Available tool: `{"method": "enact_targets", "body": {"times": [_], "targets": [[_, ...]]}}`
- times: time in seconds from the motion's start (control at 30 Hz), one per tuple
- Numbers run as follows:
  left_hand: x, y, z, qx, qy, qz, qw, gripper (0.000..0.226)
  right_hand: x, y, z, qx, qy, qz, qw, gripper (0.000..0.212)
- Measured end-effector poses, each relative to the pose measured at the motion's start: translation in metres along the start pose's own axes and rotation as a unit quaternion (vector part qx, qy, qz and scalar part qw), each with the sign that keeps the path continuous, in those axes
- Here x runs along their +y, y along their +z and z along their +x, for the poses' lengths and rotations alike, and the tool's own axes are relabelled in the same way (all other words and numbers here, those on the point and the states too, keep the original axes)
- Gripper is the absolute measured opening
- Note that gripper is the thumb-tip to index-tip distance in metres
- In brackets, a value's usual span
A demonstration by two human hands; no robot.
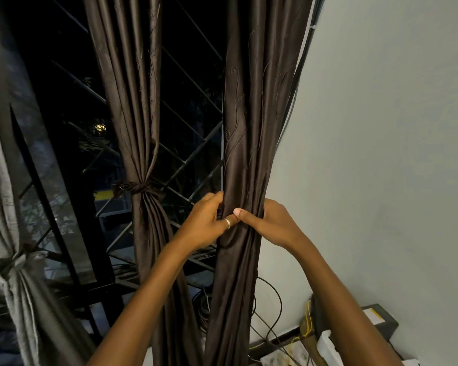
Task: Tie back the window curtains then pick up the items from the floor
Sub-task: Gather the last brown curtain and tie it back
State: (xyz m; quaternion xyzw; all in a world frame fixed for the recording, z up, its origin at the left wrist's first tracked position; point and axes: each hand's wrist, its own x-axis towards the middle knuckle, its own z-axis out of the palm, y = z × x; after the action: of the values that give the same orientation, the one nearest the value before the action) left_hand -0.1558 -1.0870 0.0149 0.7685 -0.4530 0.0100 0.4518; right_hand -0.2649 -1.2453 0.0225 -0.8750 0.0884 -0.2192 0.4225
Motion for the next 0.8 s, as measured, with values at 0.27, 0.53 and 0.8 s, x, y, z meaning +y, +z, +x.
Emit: {"method": "enact_targets", "body": {"times": [0.27, 0.53, 0.8], "targets": [[0.006, 0.028, -0.011, 0.214, -0.031, 0.023, 0.976, 0.041, 0.002, 0.008, -0.006, 0.117, -0.023, -0.151, 0.981, 0.037], [0.007, 0.033, -0.010, 0.215, 0.053, 0.072, 0.973, 0.013, -0.014, 0.009, -0.032, 0.137, 0.146, 0.275, 0.940, 0.015], [0.025, 0.015, -0.017, 0.070, -0.029, -0.067, 0.995, 0.039, -0.017, 0.008, -0.039, 0.088, 0.163, 0.412, 0.892, 0.022]]}}
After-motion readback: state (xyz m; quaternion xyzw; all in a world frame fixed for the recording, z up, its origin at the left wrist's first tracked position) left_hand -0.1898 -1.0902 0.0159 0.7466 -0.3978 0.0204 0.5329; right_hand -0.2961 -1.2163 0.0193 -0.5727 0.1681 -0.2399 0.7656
